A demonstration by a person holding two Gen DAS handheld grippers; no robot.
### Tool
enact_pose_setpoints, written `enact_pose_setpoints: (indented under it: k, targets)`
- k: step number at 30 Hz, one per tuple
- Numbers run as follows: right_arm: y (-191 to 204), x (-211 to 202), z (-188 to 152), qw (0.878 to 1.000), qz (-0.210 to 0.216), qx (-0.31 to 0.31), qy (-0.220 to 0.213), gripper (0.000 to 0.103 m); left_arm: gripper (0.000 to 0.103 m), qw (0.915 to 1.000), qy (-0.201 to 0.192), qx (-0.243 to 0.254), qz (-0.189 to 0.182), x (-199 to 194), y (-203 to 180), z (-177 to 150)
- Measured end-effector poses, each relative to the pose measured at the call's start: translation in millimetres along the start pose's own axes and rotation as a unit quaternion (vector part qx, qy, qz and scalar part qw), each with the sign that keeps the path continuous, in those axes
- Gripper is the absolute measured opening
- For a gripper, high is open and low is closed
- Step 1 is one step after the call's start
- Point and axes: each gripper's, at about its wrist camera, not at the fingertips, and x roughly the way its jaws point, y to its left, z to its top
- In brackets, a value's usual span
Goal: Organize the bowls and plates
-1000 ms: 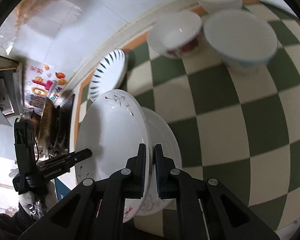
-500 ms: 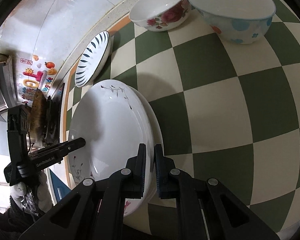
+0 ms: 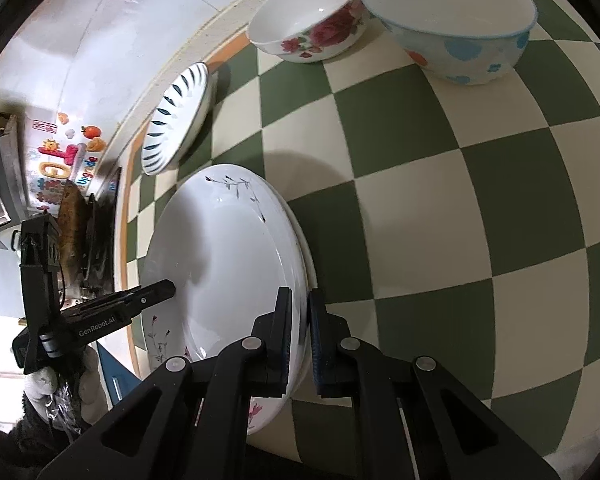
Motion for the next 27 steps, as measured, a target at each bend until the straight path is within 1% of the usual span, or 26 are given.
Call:
enact_pose_setpoints:
  k: [8,9,14,17,19,22,26,27]
  targets:
    - [-8,-3,-3,1.000,0.012,0.025,0.001,0.010,0.024,0.9999,0.005,0.007,0.005,1,-4,6]
    - [-8,-2,-3,0.999,0.015,0.028,0.003,0.012,0.024,0.9999,0.003,0.008,0.007,-1,-4,6]
    - [-4,2,-2,0.999,0.006,0.033,0.012,0.013,0.024,1.0000,0.008,-0.003,-0.001,-6,3,9]
    - [-1,3,0,0.999,0.001,0.026,0.020,0.013,0.024,0.9999,0.010,-0.005,0.009,-10,2,8]
    - [2,1,3,1.000,-0.005,0.022,0.020,0.013,0.024,0.9997,-0.001,-0.001,0.023,-17,3,8]
    - [8,-10,8,1.000,-0.018,0.009,0.010,0.013,0.024,0.9998,-0.016,-0.005,0.013,-32,5,5]
    - [27,-25,23,1.000,-0.008,-0.001,-0.001,0.013,0.025,0.9988,-0.047,-0.012,0.000,-61,9,16]
    - [35,-28,30,1.000,-0.003,-0.007,-0.004,0.015,0.025,0.9982,-0.057,-0.015,-0.002,-69,12,21]
